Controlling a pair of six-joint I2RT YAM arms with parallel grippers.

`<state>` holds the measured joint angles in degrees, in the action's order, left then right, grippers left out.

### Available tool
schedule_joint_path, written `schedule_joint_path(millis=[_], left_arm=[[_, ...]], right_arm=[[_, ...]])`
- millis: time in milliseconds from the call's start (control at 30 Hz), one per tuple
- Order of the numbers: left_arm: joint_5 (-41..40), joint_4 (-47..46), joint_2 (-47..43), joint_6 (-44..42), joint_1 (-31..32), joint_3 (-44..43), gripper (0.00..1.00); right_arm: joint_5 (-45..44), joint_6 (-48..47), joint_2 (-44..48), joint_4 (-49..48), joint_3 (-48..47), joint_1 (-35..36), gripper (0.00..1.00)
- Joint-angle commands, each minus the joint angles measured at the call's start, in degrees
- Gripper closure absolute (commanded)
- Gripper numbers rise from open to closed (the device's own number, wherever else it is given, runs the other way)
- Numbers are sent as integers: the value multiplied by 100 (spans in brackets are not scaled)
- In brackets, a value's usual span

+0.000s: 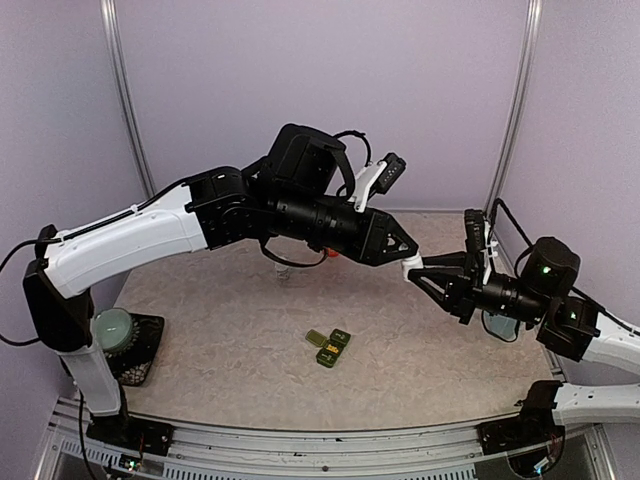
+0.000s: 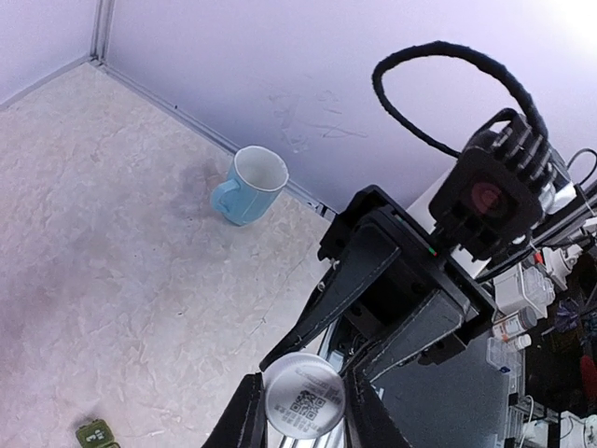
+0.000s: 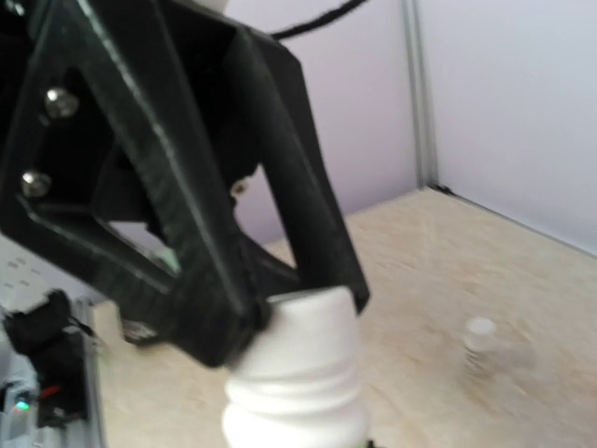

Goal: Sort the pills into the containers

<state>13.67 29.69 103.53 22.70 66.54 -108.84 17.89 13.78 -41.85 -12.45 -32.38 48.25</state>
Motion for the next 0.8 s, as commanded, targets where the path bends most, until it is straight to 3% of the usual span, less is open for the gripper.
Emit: schedule_joint_path(millis=[0, 300, 500, 767], left_arm=[[258, 830, 427, 343, 15, -277, 81], [225, 1036, 586, 620, 3, -255, 82], [543, 570, 621, 756, 74, 37, 83], [1113, 494, 569, -470, 208, -21, 83]], right_arm=[[-693, -395, -100, 63, -372, -13, 88], [-1434, -952, -131, 626, -555, 4, 89], [-1903, -1072, -129, 608, -524, 30, 88], [-761, -797, -69, 871, -730, 18, 87]])
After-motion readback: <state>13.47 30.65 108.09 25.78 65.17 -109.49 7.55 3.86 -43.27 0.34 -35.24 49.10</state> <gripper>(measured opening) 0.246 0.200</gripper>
